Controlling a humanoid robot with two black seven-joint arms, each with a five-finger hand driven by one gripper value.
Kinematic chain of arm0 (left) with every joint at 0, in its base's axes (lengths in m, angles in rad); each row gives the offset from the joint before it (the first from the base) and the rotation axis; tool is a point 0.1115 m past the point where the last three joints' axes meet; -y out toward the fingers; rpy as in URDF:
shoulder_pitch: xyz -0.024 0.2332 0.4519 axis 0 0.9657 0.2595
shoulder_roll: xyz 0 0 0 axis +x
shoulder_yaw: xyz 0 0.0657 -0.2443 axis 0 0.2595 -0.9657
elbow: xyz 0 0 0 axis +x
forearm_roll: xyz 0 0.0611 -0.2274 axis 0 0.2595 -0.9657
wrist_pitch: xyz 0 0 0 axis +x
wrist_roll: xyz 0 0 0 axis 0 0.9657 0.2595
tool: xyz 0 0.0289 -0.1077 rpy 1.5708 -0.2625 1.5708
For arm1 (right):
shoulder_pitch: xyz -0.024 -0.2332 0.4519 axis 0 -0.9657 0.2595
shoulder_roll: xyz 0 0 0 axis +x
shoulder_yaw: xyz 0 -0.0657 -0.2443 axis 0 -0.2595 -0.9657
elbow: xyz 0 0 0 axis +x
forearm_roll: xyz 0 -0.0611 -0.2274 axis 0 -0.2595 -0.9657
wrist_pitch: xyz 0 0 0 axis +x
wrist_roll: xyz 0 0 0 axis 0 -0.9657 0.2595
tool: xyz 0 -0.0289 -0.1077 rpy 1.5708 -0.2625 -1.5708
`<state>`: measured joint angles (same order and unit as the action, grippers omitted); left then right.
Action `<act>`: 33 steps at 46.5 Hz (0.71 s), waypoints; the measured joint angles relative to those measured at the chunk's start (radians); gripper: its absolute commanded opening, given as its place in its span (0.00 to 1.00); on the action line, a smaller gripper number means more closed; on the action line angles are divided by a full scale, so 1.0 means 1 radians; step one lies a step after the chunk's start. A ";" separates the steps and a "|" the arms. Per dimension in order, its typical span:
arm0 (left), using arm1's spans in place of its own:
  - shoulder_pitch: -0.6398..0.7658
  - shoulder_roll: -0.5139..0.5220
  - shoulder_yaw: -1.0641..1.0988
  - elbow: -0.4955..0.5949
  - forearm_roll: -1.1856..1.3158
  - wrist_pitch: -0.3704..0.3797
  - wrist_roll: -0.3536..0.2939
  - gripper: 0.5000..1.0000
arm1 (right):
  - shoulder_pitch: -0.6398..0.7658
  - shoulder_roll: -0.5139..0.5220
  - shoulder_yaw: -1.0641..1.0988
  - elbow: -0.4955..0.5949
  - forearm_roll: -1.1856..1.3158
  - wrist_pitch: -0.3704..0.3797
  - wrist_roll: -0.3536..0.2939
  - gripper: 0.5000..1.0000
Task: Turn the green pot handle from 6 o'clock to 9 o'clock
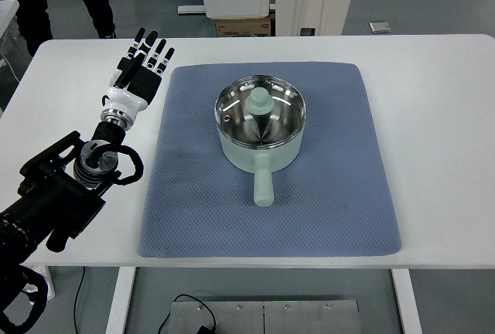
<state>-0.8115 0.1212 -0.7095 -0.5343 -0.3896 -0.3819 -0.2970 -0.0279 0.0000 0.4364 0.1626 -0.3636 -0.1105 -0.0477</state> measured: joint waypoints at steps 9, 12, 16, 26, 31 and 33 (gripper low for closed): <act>0.001 0.001 0.000 -0.001 0.003 -0.002 0.000 1.00 | 0.000 0.000 0.000 0.000 0.000 0.000 0.000 1.00; 0.001 0.001 0.000 -0.001 0.003 -0.002 0.000 1.00 | 0.000 0.000 -0.001 0.000 0.000 0.000 0.000 1.00; 0.001 -0.001 0.000 -0.001 0.002 0.001 0.000 1.00 | 0.000 0.000 -0.001 0.000 0.000 0.000 0.000 1.00; 0.000 -0.002 -0.001 0.000 0.000 0.002 0.000 1.00 | 0.000 0.000 0.000 0.000 0.000 0.000 0.000 1.00; 0.000 -0.002 -0.001 0.000 0.000 0.002 -0.001 1.00 | 0.000 0.000 -0.001 0.000 0.000 0.000 0.000 1.00; 0.000 -0.002 -0.001 0.000 0.000 0.002 -0.001 1.00 | 0.000 0.000 0.000 0.000 0.000 0.000 0.000 1.00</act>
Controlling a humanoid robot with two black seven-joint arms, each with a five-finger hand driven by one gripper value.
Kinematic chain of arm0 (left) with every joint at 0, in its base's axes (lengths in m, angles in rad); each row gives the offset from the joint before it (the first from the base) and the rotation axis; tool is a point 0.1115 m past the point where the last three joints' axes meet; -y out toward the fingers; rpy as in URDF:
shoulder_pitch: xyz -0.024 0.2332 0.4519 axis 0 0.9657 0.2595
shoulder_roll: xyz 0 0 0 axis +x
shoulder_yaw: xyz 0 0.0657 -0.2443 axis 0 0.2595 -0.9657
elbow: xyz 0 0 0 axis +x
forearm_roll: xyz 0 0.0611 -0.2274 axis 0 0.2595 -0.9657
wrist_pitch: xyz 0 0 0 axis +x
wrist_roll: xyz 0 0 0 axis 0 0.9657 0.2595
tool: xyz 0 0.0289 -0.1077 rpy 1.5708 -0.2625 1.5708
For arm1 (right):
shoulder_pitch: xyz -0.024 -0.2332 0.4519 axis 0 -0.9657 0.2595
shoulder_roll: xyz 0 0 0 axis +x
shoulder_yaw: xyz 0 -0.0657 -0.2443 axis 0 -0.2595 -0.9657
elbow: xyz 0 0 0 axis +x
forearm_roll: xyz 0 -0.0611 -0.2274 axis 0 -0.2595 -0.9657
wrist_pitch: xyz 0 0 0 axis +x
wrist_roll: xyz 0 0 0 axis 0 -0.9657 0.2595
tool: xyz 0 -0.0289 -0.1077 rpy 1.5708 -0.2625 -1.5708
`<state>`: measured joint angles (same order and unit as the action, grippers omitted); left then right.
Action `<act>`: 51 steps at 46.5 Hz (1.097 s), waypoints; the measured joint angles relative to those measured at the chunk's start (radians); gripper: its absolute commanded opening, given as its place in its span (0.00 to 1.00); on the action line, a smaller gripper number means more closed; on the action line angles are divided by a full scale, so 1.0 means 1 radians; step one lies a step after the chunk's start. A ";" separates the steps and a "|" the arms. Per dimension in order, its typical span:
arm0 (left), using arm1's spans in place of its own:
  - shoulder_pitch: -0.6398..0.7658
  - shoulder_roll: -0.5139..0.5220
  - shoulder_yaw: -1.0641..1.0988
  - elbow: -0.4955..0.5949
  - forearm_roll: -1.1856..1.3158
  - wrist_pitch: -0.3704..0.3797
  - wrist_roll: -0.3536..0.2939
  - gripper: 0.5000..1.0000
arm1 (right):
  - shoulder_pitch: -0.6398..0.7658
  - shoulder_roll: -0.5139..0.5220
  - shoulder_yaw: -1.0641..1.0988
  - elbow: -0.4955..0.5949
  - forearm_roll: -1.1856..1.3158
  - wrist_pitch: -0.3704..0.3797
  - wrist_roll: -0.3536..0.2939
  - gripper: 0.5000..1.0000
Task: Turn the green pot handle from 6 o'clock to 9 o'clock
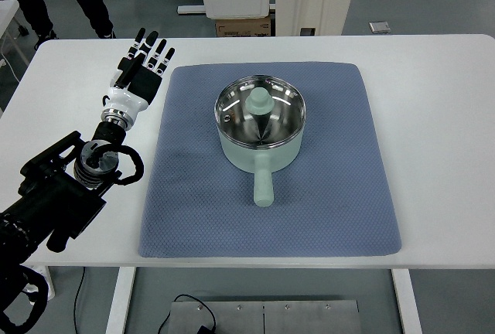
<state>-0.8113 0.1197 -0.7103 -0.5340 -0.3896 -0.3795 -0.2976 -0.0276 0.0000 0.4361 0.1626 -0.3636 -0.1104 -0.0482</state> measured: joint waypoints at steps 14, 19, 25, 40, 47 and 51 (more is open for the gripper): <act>0.001 0.003 -0.002 0.000 0.009 -0.003 -0.001 1.00 | 0.000 0.000 0.000 0.000 0.000 0.000 0.000 1.00; 0.003 0.006 -0.002 0.000 0.021 -0.005 0.000 1.00 | 0.000 0.000 0.000 0.000 0.000 0.000 0.000 1.00; 0.015 0.021 -0.002 -0.002 0.030 -0.010 0.000 1.00 | 0.000 0.000 0.000 0.000 0.000 0.000 0.000 1.00; 0.027 0.022 -0.003 -0.002 0.031 -0.026 -0.003 1.00 | 0.000 0.000 0.000 0.000 0.000 0.000 0.000 1.00; 0.033 0.021 -0.003 -0.003 0.029 -0.026 -0.003 1.00 | 0.000 0.000 0.000 0.000 0.000 0.000 0.000 1.00; 0.034 0.022 -0.003 -0.003 0.029 -0.026 -0.003 1.00 | 0.000 0.000 0.000 0.000 0.000 0.000 0.000 1.00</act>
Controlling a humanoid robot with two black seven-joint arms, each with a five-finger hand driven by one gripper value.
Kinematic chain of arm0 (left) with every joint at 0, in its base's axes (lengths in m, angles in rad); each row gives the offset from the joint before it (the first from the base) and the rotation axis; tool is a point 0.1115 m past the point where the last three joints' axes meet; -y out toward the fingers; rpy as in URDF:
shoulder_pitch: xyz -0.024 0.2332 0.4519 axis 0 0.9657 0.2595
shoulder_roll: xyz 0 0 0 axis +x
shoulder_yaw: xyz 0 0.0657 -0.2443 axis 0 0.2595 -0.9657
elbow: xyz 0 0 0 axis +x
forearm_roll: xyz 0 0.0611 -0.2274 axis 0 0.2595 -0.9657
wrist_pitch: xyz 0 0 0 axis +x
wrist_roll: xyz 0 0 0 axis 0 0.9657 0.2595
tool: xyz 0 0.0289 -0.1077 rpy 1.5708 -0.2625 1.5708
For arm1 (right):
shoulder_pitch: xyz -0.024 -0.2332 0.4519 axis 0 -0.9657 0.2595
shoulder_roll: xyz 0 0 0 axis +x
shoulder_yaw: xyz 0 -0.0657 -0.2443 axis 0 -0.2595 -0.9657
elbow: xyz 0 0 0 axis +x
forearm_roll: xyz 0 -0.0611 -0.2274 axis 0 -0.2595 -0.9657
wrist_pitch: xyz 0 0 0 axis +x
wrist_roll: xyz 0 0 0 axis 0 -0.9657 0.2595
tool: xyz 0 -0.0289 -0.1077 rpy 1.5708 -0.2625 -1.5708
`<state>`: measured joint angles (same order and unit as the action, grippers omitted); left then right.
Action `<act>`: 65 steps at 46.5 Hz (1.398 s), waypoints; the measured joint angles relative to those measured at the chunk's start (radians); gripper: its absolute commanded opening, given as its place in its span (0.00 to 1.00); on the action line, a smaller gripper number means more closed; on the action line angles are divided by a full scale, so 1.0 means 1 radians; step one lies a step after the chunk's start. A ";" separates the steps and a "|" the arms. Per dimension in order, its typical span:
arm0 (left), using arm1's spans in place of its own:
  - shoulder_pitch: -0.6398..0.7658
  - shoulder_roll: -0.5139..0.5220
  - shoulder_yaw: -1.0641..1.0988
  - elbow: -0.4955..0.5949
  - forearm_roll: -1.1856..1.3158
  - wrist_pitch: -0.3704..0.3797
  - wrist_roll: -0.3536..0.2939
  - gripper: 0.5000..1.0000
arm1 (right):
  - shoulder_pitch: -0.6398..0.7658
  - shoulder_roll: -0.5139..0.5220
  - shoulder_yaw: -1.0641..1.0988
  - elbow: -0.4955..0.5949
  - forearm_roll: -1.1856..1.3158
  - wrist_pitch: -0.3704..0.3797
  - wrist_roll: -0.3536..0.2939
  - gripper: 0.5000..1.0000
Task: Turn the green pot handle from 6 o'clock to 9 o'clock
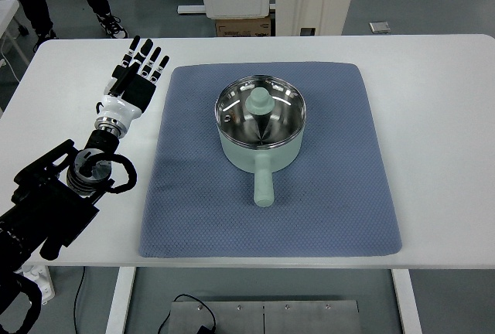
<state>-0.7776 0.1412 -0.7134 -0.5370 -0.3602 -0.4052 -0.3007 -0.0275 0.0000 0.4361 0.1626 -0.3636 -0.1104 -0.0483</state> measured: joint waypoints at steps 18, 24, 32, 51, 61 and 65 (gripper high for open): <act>-0.016 0.203 -0.027 -0.291 0.167 -0.005 -0.001 1.00 | 0.000 0.000 0.000 0.000 0.000 0.000 0.000 1.00; -0.052 0.294 -0.023 -0.400 0.190 -0.004 -0.002 1.00 | 0.000 0.000 0.000 0.000 0.000 0.000 0.000 1.00; -0.069 0.320 -0.024 -0.479 0.347 -0.005 -0.002 1.00 | 0.000 0.000 0.000 0.000 0.000 0.000 0.000 1.00; -0.137 0.421 -0.046 -0.686 0.613 -0.009 -0.003 1.00 | 0.000 0.000 0.000 0.000 0.000 0.000 0.001 1.00; -0.248 0.493 0.052 -0.766 0.667 -0.061 -0.001 1.00 | 0.000 0.000 0.000 0.000 0.000 0.000 0.000 1.00; -0.288 0.509 0.092 -0.784 0.711 -0.083 -0.001 1.00 | -0.001 0.000 0.000 0.000 0.000 0.000 0.000 1.00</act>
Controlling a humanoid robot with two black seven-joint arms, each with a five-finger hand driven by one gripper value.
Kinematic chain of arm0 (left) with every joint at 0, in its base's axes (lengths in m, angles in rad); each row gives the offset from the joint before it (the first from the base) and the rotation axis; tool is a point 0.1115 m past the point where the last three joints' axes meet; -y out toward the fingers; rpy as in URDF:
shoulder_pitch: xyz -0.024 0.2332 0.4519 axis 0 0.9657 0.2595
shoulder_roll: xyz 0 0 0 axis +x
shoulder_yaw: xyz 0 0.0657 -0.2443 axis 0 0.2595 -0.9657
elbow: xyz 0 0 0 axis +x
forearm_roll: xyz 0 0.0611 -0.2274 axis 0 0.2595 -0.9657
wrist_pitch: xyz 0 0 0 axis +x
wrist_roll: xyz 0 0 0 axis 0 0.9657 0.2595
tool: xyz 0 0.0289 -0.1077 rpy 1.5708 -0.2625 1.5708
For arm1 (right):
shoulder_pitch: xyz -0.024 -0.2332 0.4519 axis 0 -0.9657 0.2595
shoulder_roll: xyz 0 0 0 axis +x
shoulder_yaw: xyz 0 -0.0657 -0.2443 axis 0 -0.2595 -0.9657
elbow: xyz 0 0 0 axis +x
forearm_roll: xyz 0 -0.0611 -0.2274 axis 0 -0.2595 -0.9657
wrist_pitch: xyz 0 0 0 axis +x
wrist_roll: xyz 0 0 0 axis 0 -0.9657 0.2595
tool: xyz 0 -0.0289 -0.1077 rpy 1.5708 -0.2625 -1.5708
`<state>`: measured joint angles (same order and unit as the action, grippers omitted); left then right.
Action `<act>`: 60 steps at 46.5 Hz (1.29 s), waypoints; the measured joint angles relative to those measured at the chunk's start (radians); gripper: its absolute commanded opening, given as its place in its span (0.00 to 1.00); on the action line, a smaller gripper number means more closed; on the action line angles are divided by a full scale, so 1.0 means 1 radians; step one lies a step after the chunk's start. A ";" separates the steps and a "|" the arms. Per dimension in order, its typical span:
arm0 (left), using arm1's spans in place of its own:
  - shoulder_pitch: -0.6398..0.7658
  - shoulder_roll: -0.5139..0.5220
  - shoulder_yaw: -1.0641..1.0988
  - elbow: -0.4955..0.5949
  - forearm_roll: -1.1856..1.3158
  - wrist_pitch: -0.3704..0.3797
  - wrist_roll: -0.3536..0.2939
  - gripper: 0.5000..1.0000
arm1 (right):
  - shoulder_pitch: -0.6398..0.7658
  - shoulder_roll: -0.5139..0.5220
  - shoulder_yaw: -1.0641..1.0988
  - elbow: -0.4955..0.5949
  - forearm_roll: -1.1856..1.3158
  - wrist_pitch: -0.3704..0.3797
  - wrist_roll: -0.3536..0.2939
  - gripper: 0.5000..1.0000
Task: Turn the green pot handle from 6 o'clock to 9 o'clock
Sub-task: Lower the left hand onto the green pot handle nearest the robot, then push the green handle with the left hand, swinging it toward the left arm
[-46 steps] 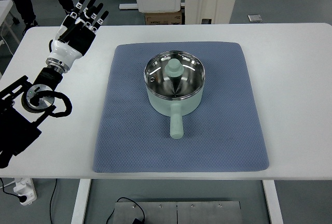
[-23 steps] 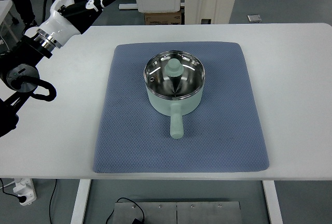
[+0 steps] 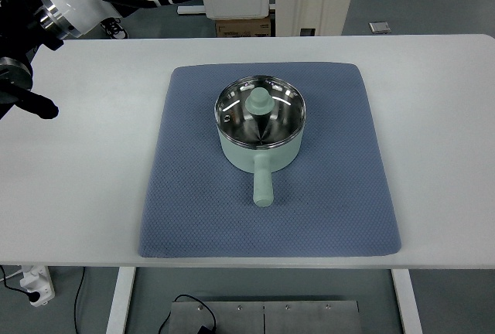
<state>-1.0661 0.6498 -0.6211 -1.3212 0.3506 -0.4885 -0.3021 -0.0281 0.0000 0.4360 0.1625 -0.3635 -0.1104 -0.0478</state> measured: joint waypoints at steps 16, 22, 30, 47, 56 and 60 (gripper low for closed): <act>-0.120 0.011 0.144 -0.114 0.264 -0.035 0.002 1.00 | 0.001 0.000 0.000 0.000 0.000 0.000 0.000 1.00; -0.144 -0.004 0.190 -0.134 0.424 -0.069 0.002 1.00 | 0.000 0.000 0.000 0.000 0.000 0.000 -0.001 1.00; -0.137 -0.048 0.197 -0.135 0.651 -0.121 0.004 1.00 | 0.000 0.000 0.000 0.000 0.000 0.000 -0.001 1.00; -0.136 -0.118 0.195 -0.130 0.900 -0.123 0.005 1.00 | 0.000 0.000 0.000 0.000 0.000 0.000 0.000 1.00; -0.158 -0.161 0.242 -0.124 0.912 -0.123 0.011 1.00 | 0.001 0.000 0.000 0.000 0.000 0.000 0.000 1.00; -0.190 -0.176 0.298 -0.124 0.912 -0.122 0.012 1.00 | 0.001 0.000 0.000 0.000 0.000 0.000 0.000 1.00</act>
<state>-1.2560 0.4742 -0.3232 -1.4449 1.2629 -0.6109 -0.2898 -0.0274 0.0000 0.4360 0.1626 -0.3636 -0.1104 -0.0482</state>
